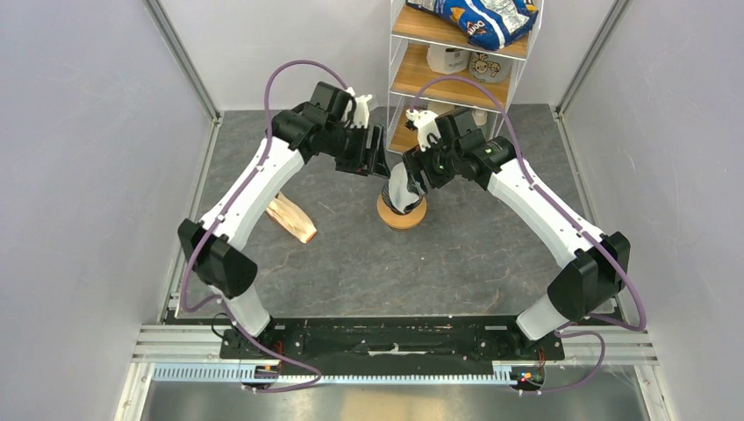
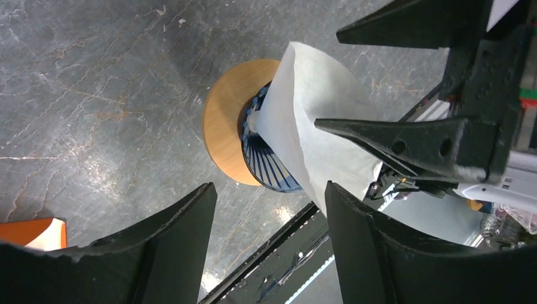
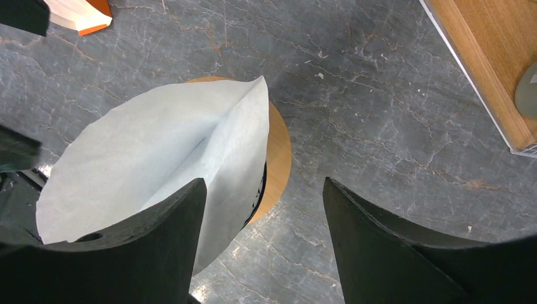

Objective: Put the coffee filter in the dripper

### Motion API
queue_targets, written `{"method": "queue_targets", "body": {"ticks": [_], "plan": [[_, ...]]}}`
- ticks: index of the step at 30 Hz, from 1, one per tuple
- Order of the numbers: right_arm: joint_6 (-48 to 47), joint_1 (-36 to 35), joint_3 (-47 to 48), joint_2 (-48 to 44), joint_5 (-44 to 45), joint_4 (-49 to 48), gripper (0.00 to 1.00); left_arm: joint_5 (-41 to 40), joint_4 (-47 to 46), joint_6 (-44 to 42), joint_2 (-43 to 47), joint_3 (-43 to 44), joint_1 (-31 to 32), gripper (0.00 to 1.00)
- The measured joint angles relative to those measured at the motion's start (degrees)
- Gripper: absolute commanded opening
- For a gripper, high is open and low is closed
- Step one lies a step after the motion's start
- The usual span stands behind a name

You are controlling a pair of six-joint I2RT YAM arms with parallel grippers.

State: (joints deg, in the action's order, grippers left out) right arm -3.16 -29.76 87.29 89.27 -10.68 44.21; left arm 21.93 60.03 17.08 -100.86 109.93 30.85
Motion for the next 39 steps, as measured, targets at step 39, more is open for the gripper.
{"method": "queue_targets", "body": {"ticks": [39], "plan": [[-4.2,1.5,-4.6,0.8,-0.3,-1.3,0.83,3.6,-23.5,6.6,6.7,-25.5,-1.4,0.74]]}}
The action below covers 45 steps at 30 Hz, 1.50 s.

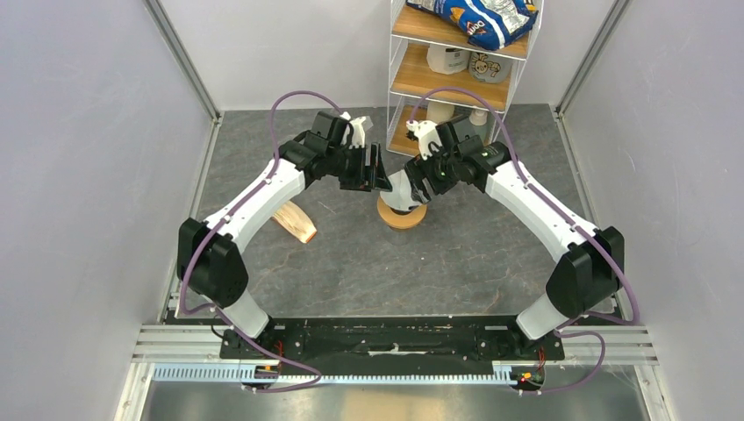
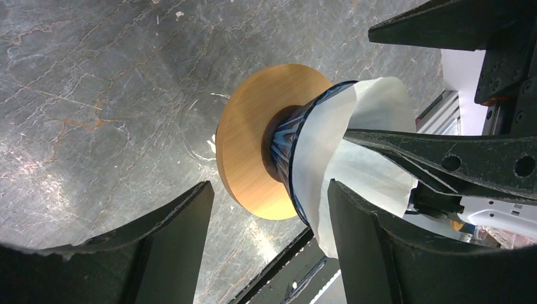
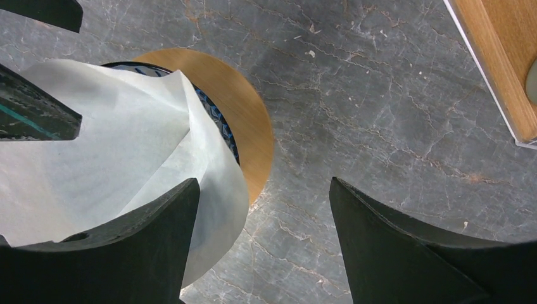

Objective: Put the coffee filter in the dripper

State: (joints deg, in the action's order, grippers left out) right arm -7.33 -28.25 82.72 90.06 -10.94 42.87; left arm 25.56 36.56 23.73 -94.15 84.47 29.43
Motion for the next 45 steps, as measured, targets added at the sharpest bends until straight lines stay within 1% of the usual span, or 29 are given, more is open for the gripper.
{"method": "queue_targets", "body": {"ticks": [16,33,45], "plan": [[-0.2,0.0,-1.9,0.7,-0.8,-3.5,0.85,-0.6,-2.9,-0.1,0.0,-4.0,0.0,0.73],[-0.2,0.0,-3.2,0.8,-1.3,-5.8,0.86,-1.8,-3.7,-0.9,0.0,-4.2,0.0,0.72],[-0.2,0.0,-2.1,0.7,-4.0,-4.4,0.9,-1.4,-6.4,-0.9,0.3,-3.9,0.0,0.76]]}}
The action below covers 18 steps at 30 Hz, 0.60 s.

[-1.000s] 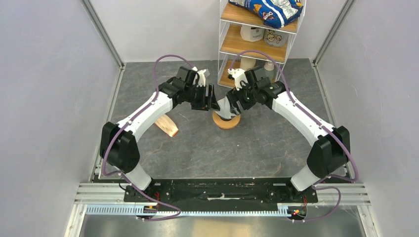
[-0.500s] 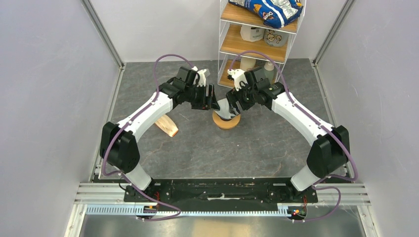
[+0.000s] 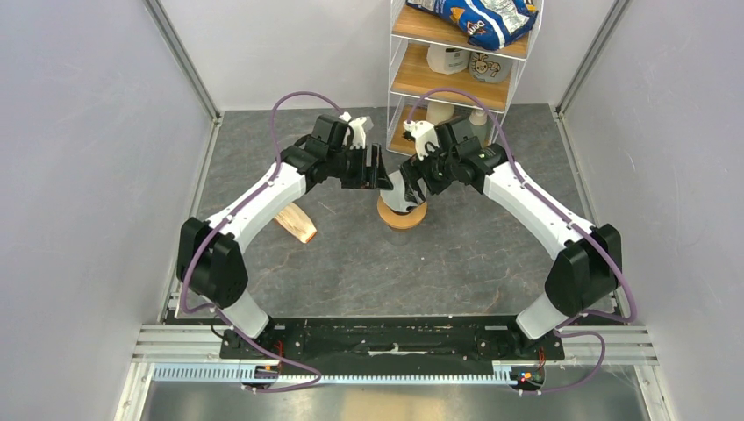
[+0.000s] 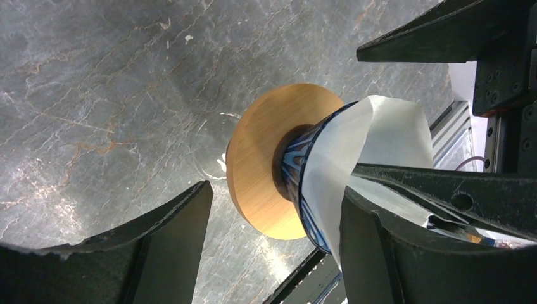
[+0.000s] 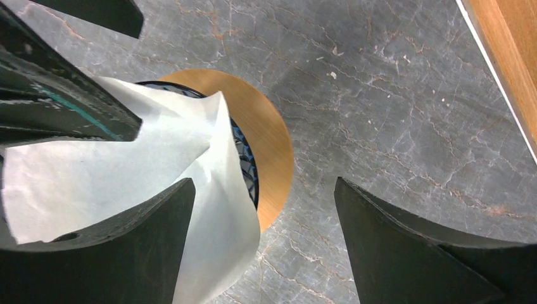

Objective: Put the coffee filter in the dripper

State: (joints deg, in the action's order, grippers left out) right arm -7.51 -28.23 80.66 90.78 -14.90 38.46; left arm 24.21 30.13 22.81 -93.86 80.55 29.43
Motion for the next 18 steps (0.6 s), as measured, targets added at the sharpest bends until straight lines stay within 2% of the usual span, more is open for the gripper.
{"method": "queue_targets", "body": {"ticks": [18], "plan": [[0.2,0.0,4.1,-3.4,-2.4,1.2,0.94,1.4,-0.1,0.0,3.5,2.8,-0.2,0.78]]}}
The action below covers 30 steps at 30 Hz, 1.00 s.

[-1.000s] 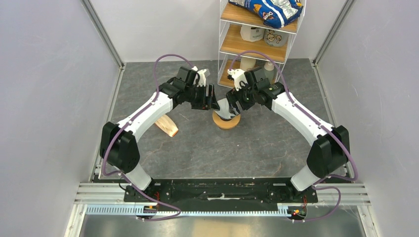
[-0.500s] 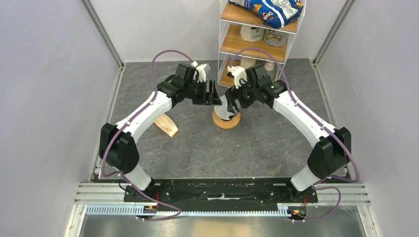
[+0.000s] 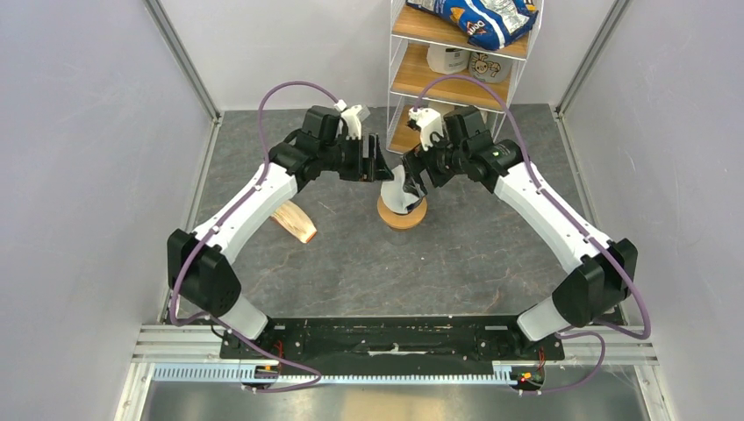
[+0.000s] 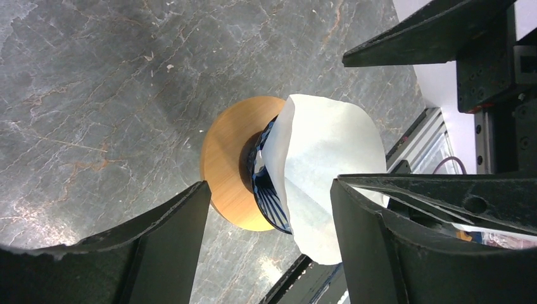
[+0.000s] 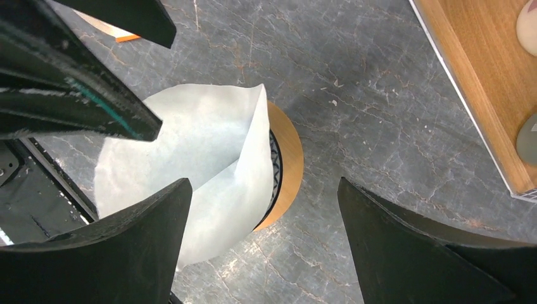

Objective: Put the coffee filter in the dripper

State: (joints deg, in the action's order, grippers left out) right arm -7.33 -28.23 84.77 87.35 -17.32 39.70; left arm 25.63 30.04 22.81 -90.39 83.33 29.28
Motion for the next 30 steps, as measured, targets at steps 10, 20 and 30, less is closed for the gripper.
{"method": "queue_targets", "body": {"ticks": [10,20,30], "plan": [[-3.9,-0.2,5.7,-4.4,-7.8,2.6,0.64,0.4,1.3,1.0,4.9,1.2,-7.6,0.79],[-12.0,-5.7,13.0,1.9,-6.4,9.6,0.39,-0.4,2.1,1.4,9.9,2.1,-13.7,0.79],[-15.5,-7.7,12.2,7.5,0.6,12.3,0.3,-1.6,3.1,1.4,11.1,0.9,-13.7,0.79]]}}
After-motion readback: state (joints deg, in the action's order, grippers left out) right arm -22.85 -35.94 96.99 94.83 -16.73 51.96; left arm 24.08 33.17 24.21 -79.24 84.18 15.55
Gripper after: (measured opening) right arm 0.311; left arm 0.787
